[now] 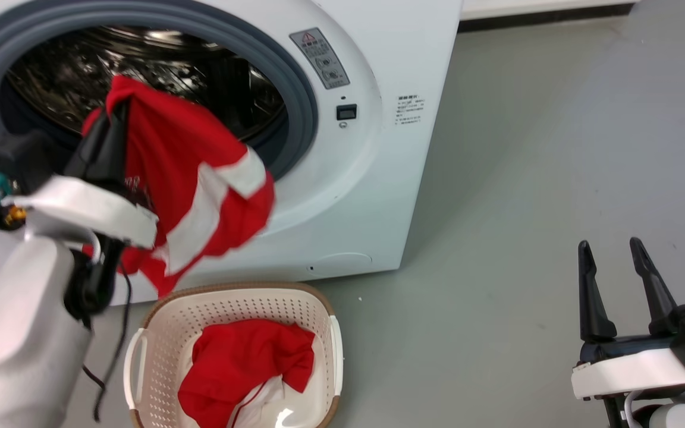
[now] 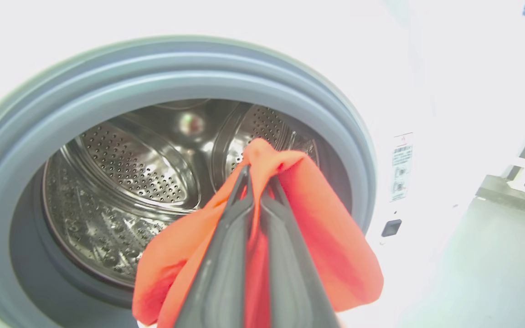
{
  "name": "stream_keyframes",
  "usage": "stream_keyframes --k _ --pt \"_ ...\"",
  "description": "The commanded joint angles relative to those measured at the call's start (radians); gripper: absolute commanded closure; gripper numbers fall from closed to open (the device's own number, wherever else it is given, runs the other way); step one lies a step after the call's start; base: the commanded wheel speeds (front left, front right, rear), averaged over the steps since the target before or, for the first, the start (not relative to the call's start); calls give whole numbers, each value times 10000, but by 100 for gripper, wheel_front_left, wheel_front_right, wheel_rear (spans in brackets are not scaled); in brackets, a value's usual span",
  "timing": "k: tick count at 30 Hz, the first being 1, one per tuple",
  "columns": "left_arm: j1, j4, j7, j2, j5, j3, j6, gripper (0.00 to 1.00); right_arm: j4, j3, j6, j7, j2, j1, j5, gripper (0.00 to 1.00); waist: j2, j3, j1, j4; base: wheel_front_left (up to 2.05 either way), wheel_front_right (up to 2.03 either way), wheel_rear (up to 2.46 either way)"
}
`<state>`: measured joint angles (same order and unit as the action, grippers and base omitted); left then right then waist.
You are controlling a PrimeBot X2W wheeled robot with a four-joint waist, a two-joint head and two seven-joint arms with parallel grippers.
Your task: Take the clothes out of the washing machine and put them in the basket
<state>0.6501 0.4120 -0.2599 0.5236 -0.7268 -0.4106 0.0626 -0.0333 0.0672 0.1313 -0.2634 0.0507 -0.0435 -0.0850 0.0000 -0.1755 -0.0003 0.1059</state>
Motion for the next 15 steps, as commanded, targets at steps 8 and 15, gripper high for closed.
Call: stream_keyframes --k 8,15 --pt "-2744 -2580 -63 6 51 533 -857 100 60 36 -10 -20 -12 247 -8 0 0 223 3 -207 0 0 0" --pt "-3821 -2546 62 11 -105 340 -976 100 113 -39 -11 -20 -12 151 -72 0 0 -260 3 -106 0 0 0"
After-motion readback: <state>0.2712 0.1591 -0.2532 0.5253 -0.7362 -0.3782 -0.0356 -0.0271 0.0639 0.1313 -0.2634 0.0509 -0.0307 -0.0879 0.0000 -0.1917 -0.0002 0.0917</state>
